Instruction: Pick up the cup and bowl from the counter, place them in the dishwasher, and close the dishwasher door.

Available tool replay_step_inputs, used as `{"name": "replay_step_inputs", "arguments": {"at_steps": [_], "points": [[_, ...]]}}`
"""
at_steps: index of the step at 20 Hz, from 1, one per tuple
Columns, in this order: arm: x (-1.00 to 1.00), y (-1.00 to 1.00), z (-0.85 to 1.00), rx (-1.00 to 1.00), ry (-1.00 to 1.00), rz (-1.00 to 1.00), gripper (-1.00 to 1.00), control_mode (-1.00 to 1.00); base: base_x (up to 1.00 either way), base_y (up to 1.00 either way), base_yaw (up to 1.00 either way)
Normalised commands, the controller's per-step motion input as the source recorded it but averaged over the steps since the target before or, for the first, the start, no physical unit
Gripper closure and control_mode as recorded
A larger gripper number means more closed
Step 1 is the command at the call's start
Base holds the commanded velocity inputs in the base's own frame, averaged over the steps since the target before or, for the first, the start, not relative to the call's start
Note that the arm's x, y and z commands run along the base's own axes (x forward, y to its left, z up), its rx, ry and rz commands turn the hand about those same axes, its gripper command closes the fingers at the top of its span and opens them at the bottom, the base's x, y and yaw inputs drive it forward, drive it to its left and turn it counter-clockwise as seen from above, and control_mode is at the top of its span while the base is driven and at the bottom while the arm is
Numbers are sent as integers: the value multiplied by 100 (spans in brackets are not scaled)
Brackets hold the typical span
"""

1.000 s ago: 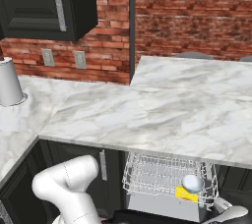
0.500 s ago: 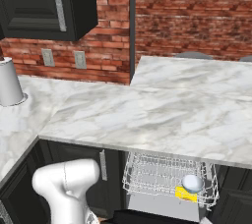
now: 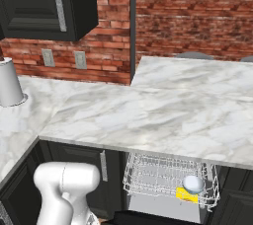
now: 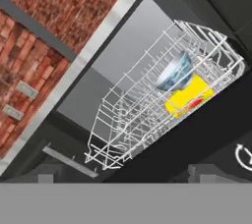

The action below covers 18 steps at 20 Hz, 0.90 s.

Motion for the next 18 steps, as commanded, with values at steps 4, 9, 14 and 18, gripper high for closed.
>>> {"name": "replay_step_inputs", "arguments": {"at_steps": [4,9,14,18], "points": [[-59,4,-20,8,-12,-2,-100,-100,0,0,0],[-29,9,-45,12,-5,-8,-100,-100,0,0,0],[-7,1,-41,16,-5,-17,-100,-100,0,0,0],[0,0,-36,10,-12,-24,-100,-100,0,0,0]]}}
